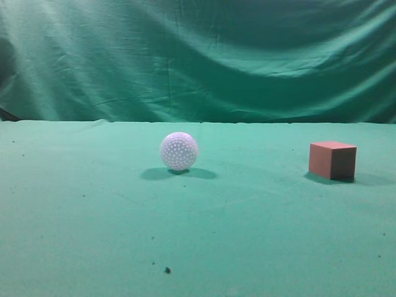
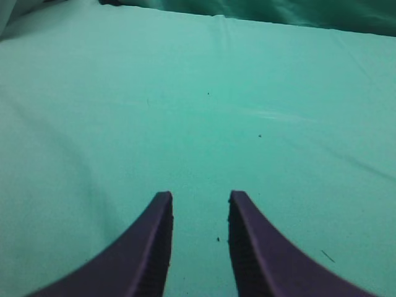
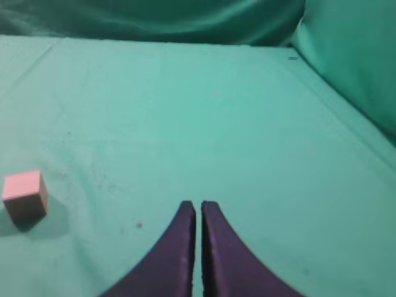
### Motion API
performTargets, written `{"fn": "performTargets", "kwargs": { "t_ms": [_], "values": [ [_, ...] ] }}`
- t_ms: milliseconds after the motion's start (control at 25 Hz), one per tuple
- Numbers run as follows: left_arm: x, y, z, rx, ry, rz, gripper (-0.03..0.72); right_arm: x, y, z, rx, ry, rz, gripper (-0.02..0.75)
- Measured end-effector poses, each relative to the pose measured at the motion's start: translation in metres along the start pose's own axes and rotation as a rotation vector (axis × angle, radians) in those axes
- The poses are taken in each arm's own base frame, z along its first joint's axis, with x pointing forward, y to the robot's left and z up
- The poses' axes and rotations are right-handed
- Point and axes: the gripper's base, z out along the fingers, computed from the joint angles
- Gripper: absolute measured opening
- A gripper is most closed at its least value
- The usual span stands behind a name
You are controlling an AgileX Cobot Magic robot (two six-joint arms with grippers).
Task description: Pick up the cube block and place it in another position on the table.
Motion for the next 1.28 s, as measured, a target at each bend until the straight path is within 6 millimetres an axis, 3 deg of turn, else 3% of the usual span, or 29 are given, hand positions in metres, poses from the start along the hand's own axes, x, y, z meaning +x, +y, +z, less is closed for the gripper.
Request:
{"fn": "performTargets", "kwargs": {
  "t_ms": [280,360,520,640,720,960,1160,1280],
  "values": [
    [0.000,0.000,0.000,0.000,0.000,0.000,0.262,-0.038,-0.010,-0.009,0.019,-0.451,0.420,0.000],
    [0.000,0.000,0.000,0.000,0.000,0.000,0.262,-0.046,-0.010,-0.012,0.017,-0.471,0.419,0.000],
    [0.000,0.000,0.000,0.000,0.000,0.000,0.262,-0.090,-0.005,-0.033,-0.025,-0.507,0.308,0.000],
    [0.000,0.000,0.000,0.000,0.000,0.000,0.262,-0.119,0.004,-0.039,-0.107,-0.376,0.269,0.000],
    [0.000,0.000,0.000,0.000,0.000,0.000,0.262,-0.128,0.009,-0.036,-0.148,-0.260,0.249,0.000],
    [0.000,0.000,0.000,0.000,0.000,0.000,0.262,-0.125,0.012,-0.007,-0.166,-0.029,0.222,0.000],
    [0.000,0.000,0.000,0.000,0.000,0.000,0.262,-0.128,0.018,0.018,-0.255,0.245,-0.044,0.000],
    [0.000,0.000,0.000,0.000,0.000,0.000,0.262,-0.131,0.020,0.038,-0.291,0.397,-0.097,0.000]
  ]
}}
